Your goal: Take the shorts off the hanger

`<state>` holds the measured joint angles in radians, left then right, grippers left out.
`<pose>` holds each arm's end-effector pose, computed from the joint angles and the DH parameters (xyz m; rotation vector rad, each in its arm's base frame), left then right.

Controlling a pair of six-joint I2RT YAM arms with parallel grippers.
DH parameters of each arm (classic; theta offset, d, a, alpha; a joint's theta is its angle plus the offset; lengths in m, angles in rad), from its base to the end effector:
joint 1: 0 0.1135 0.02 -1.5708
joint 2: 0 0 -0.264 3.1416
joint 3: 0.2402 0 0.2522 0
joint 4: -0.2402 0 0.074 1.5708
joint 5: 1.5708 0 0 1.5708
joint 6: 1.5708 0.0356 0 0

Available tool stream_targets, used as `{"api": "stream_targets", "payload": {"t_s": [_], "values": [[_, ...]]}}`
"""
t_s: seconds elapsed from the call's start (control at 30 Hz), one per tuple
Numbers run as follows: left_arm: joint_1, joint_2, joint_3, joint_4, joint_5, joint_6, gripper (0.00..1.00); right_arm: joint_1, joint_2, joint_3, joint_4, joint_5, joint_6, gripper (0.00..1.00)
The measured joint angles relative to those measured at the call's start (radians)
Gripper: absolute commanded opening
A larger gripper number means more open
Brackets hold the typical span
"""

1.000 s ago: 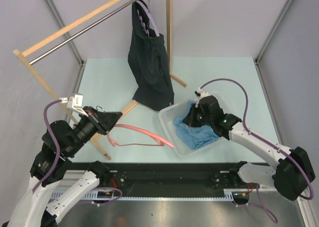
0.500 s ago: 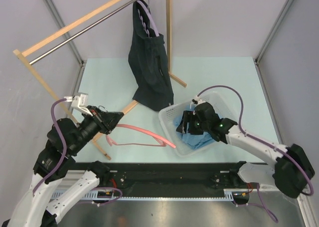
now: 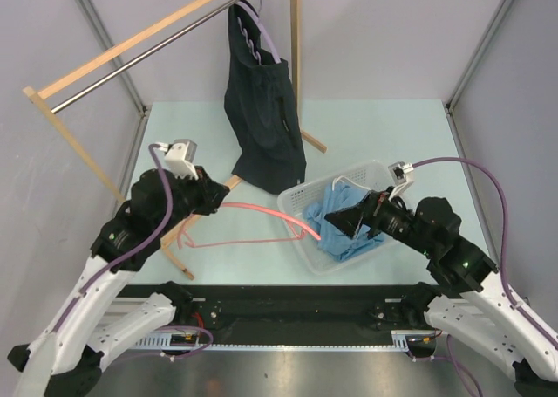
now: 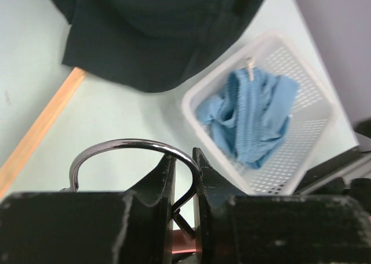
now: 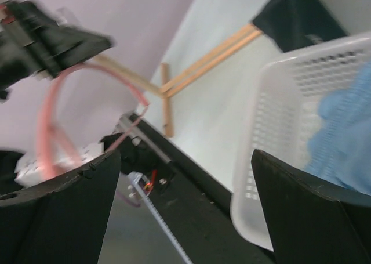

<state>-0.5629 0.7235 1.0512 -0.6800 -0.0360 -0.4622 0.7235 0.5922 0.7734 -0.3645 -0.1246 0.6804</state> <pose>0.1170 -0.0723 0.3861 0.0747 1.9766 -0.6458 0.1009 0.0951 0.3441 -0.1389 1.8893 1.1061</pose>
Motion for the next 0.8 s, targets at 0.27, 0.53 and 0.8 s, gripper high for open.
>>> {"api": "stream_targets", "payload": {"t_s": [0.27, 0.53, 0.8], "values": [[0.0, 0.107, 0.024, -0.033, -0.059, 0.039, 0.0, 0.066, 0.056, 0.06, 0.092, -0.193, 0.004, 1.0], [0.0, 0.111, 0.037, -0.051, -0.051, 0.061, 0.0, 0.428, 0.298, 0.23, 0.062, 0.012, -0.128, 0.75], [0.0, 0.079, 0.037, -0.084, -0.014, 0.075, 0.04, 0.549, 0.423, 0.267, 0.01, 0.2, -0.207, 0.08]]}}
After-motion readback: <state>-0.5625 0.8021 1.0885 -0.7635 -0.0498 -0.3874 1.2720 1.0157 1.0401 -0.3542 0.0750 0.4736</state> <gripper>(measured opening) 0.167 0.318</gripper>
